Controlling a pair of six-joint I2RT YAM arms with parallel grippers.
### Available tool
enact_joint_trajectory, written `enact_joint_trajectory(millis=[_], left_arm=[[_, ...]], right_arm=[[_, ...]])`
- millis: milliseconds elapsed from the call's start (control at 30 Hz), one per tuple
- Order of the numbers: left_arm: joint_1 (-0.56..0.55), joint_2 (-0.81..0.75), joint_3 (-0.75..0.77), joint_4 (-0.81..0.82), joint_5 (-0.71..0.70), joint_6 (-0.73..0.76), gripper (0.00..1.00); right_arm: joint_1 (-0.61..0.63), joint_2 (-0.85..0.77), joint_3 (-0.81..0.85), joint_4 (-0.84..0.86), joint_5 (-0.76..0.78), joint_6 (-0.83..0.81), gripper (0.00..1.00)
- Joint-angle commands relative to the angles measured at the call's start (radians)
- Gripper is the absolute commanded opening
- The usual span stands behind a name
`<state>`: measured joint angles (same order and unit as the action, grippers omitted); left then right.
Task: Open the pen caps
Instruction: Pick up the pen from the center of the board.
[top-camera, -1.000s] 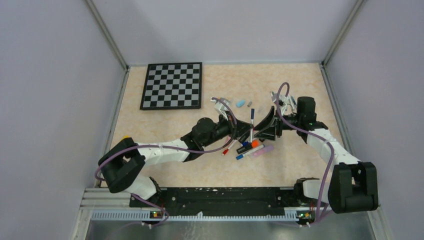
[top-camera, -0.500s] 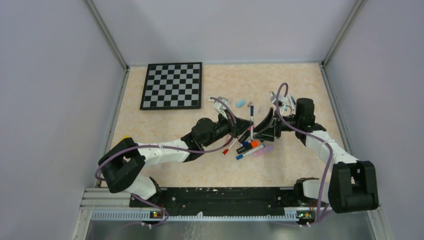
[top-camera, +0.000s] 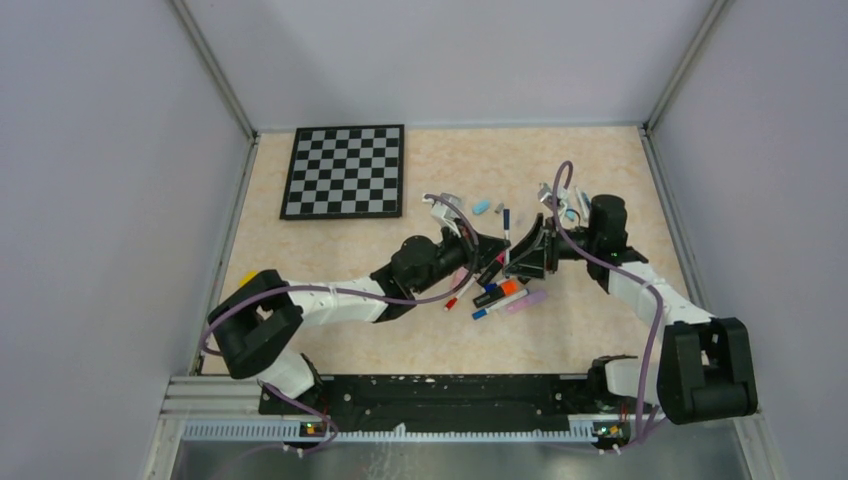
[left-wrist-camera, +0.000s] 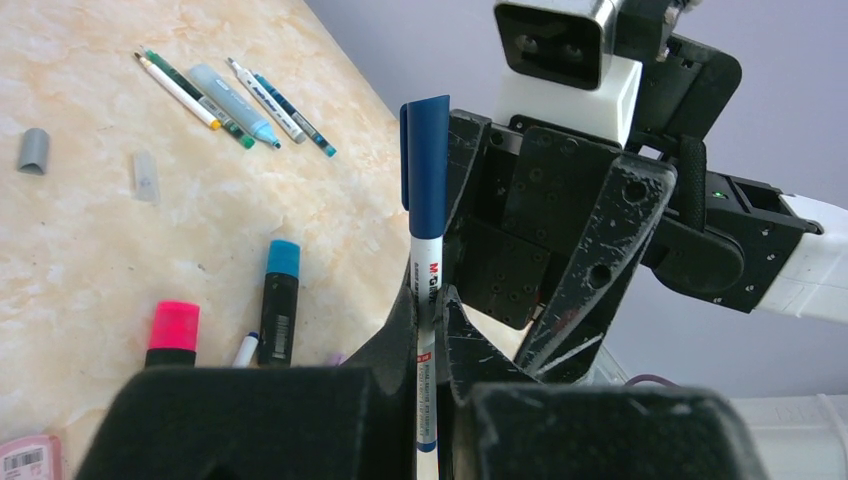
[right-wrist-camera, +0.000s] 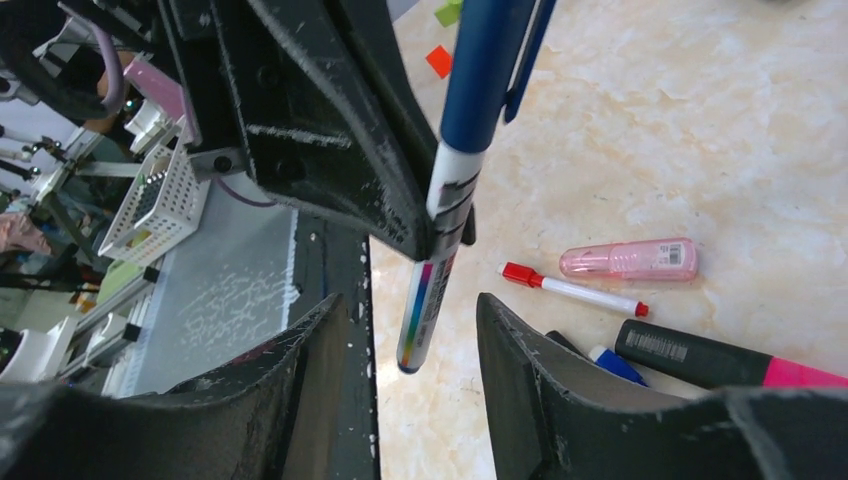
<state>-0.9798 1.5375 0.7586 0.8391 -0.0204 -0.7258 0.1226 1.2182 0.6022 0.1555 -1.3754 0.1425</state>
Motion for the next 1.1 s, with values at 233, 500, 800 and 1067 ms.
enact_joint_trajectory(millis=[233, 500, 800, 1067], left_arm=[[-0.029, 0.029, 0.061, 0.085, -0.015, 0.000, 0.00], [-0.017, -0.060, 0.034, 0.098, 0.011, 0.114, 0.49], [0.056, -0.081, 0.144, -0.108, 0.256, 0.125, 0.65], [0.064, -0.060, 0.201, -0.234, 0.221, 0.120, 0.57]], right_arm=[[0.025, 0.014, -0.012, 0.177, 0.071, 0.173, 0.00], [0.028, 0.007, 0.029, 0.036, 0.005, 0.030, 0.00], [0.050, 0.011, 0.047, -0.054, -0.046, -0.059, 0.00], [0.061, 0.013, 0.046, -0.057, -0.045, -0.062, 0.00]])
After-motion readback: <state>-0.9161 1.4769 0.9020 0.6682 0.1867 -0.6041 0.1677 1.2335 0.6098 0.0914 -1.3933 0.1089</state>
